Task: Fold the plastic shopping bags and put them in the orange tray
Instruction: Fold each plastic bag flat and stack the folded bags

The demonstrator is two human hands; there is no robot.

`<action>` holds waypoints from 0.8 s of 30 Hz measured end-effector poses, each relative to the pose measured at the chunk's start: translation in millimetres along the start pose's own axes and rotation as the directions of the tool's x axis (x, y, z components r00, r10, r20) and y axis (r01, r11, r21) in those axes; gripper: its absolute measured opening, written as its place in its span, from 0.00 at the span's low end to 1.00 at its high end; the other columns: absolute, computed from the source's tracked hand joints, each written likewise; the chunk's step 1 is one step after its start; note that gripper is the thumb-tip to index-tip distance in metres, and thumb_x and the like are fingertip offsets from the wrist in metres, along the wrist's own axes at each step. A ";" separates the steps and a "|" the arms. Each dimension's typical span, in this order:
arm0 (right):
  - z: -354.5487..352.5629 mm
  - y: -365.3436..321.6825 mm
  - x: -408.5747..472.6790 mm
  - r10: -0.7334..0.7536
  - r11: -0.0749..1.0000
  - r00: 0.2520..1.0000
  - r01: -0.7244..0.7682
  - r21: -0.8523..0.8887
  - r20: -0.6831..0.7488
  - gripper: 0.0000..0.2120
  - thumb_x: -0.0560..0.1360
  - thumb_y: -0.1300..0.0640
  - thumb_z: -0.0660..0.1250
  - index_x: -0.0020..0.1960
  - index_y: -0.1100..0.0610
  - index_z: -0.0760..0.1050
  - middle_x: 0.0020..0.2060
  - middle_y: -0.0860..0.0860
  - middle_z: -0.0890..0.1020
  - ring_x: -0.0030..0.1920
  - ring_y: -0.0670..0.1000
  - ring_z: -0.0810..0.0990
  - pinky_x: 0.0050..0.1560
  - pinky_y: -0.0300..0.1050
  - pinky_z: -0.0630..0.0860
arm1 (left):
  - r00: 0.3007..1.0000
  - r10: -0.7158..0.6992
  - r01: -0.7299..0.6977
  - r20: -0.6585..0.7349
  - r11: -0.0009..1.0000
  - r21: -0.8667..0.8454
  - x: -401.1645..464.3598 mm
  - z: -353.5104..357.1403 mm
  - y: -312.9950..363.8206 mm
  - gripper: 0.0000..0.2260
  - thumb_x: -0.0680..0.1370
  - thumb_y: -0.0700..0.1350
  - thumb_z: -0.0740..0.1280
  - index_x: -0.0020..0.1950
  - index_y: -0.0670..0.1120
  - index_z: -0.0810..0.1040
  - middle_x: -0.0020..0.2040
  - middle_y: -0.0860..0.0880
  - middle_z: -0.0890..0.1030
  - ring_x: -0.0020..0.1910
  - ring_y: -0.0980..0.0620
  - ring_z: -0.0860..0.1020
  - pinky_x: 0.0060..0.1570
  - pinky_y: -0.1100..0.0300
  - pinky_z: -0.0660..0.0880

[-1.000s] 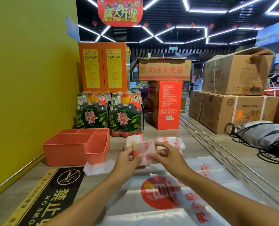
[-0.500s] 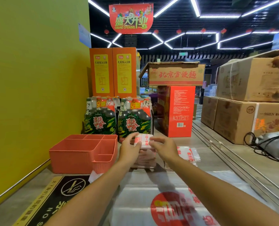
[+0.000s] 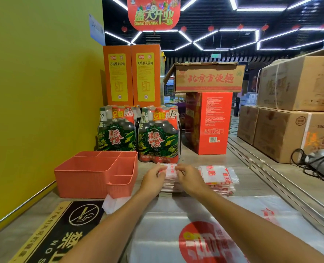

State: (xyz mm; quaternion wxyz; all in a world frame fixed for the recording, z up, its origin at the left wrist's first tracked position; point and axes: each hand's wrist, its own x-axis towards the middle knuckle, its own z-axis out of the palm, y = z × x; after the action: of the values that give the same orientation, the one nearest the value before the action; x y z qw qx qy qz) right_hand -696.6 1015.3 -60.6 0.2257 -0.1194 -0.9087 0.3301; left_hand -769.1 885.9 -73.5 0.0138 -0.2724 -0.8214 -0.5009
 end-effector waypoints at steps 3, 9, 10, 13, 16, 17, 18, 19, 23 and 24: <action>2.7 -3.1 -2.4 -0.030 0.987 0.994 0.046 -0.152 0.106 0.20 0.85 0.59 0.53 0.74 0.61 0.70 0.76 0.56 0.67 0.76 0.56 0.65 0.76 0.46 0.59 | 0.994 0.107 -0.111 0.037 0.987 0.114 -2.0 2.2 -8.2 0.18 0.86 0.43 0.55 0.76 0.46 0.71 0.79 0.49 0.64 0.76 0.51 0.64 0.69 0.68 0.58; 5.4 1.9 -17.3 -0.069 0.932 0.969 0.147 -0.331 0.236 0.27 0.84 0.56 0.53 0.82 0.60 0.52 0.82 0.54 0.52 0.81 0.52 0.52 0.76 0.41 0.50 | 0.950 0.169 -0.250 0.263 0.916 0.314 -6.6 0.4 -35.9 0.23 0.86 0.45 0.51 0.83 0.48 0.53 0.82 0.53 0.51 0.80 0.59 0.46 0.78 0.62 0.43; 6.2 3.2 -16.5 -0.064 0.931 0.970 0.143 -0.336 0.234 0.28 0.84 0.56 0.53 0.82 0.60 0.52 0.82 0.54 0.52 0.81 0.52 0.52 0.76 0.42 0.50 | 0.949 0.171 -0.256 0.266 0.909 0.328 -6.4 -0.3 -35.7 0.24 0.86 0.45 0.51 0.83 0.48 0.53 0.82 0.54 0.51 0.80 0.59 0.46 0.79 0.60 0.44; 7.6 10.5 -13.7 -0.051 0.935 0.973 0.126 -0.331 0.227 0.29 0.83 0.58 0.55 0.82 0.59 0.53 0.81 0.54 0.53 0.80 0.53 0.55 0.76 0.42 0.53 | 0.940 0.189 -0.286 0.284 0.890 0.355 -2.2 -1.3 -31.6 0.24 0.86 0.44 0.52 0.82 0.47 0.54 0.82 0.53 0.53 0.81 0.57 0.48 0.79 0.59 0.47; 11.3 17.0 -14.2 -0.040 0.929 0.974 0.118 -0.351 0.221 0.29 0.82 0.58 0.56 0.82 0.59 0.54 0.81 0.53 0.54 0.80 0.53 0.56 0.76 0.43 0.54 | 0.930 0.216 -0.325 0.298 0.861 0.390 -1.5 0.5 -31.3 0.24 0.85 0.42 0.54 0.82 0.45 0.55 0.82 0.51 0.54 0.81 0.55 0.49 0.79 0.59 0.48; 13.1 17.2 -14.3 -0.034 0.926 0.976 0.112 -0.361 0.215 0.29 0.82 0.58 0.56 0.82 0.59 0.53 0.81 0.53 0.54 0.80 0.53 0.56 0.76 0.45 0.54 | 0.930 0.219 -0.327 0.294 0.858 0.396 -1.5 1.6 -32.7 0.24 0.85 0.42 0.54 0.82 0.45 0.56 0.82 0.51 0.54 0.81 0.55 0.49 0.79 0.58 0.48; 14.7 17.1 -14.4 -0.027 0.926 0.978 0.102 -0.363 0.206 0.29 0.82 0.58 0.56 0.82 0.58 0.53 0.82 0.53 0.53 0.80 0.54 0.56 0.76 0.47 0.54 | 0.932 0.222 -0.327 0.287 0.856 0.400 -2.5 2.6 -34.0 0.24 0.85 0.42 0.55 0.82 0.46 0.56 0.82 0.51 0.55 0.81 0.55 0.49 0.79 0.58 0.49; 16.4 16.8 -14.9 -0.022 0.929 0.980 0.094 -0.359 0.198 0.29 0.82 0.58 0.56 0.82 0.58 0.53 0.82 0.53 0.53 0.80 0.54 0.56 0.76 0.49 0.54 | 0.933 0.226 -0.328 0.279 0.855 0.402 -3.0 3.4 -35.5 0.25 0.85 0.42 0.55 0.82 0.46 0.56 0.82 0.51 0.55 0.81 0.55 0.50 0.79 0.59 0.49; 17.1 15.9 -17.1 0.006 0.937 0.975 0.073 -0.342 0.224 0.30 0.82 0.58 0.57 0.82 0.58 0.52 0.82 0.53 0.52 0.80 0.54 0.56 0.77 0.50 0.52 | 0.929 0.195 -0.321 0.314 0.846 0.425 -3.0 -0.2 -28.4 0.24 0.85 0.43 0.56 0.81 0.45 0.57 0.82 0.49 0.56 0.81 0.53 0.51 0.77 0.60 0.48; 15.0 14.6 -17.3 0.014 0.935 0.973 0.069 -0.347 0.232 0.30 0.82 0.58 0.57 0.82 0.58 0.52 0.82 0.53 0.52 0.80 0.54 0.56 0.77 0.49 0.52 | 0.926 0.176 -0.317 0.333 0.842 0.437 -1.9 -2.4 -23.3 0.24 0.85 0.43 0.56 0.81 0.44 0.57 0.82 0.48 0.56 0.81 0.52 0.51 0.77 0.60 0.48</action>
State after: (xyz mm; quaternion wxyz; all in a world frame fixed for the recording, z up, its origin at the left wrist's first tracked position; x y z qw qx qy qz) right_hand -688.0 1011.8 -86.1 0.0982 -0.1061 -0.9748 0.1700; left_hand -778.8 874.9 -91.9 0.0298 -0.4325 -0.8712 -0.2303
